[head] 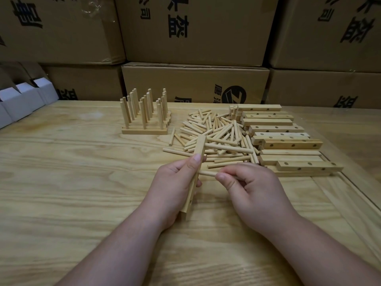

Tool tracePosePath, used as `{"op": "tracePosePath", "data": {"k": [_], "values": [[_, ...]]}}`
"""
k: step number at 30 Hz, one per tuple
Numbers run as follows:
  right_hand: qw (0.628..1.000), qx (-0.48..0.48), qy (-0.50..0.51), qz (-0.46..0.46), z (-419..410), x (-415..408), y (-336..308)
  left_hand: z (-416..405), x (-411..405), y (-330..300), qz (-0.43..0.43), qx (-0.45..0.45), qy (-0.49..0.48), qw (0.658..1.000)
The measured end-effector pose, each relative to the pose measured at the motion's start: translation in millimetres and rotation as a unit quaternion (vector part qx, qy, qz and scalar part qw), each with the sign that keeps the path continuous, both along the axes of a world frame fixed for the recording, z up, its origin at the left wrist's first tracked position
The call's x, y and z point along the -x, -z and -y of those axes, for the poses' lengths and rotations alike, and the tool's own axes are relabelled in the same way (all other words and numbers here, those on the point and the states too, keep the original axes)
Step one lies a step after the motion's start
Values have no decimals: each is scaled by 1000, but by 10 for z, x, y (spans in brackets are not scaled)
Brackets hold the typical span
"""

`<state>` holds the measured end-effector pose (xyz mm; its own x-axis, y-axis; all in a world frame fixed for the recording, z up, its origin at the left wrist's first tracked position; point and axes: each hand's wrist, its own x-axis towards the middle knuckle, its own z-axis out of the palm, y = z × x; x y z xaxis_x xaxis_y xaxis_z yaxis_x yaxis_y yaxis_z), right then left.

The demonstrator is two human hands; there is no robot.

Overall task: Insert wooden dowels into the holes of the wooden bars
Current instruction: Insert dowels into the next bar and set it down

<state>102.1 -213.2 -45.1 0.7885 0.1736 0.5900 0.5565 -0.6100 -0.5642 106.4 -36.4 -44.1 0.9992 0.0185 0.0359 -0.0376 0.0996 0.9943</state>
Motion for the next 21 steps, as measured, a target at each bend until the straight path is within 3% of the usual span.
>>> {"op": "tracePosePath", "data": {"k": [14, 17, 21], "values": [[985, -93, -26, -141, -6, 10, -40, 31, 7, 17, 26, -11, -25, 999], [991, -67, -16, -116, 1, 21, -30, 21, -1, 13, 15, -6, -20, 1000], [997, 67, -8, -33, 46, -1, -44, 14, -3, 0, 1, -1, -4, 1000]]}}
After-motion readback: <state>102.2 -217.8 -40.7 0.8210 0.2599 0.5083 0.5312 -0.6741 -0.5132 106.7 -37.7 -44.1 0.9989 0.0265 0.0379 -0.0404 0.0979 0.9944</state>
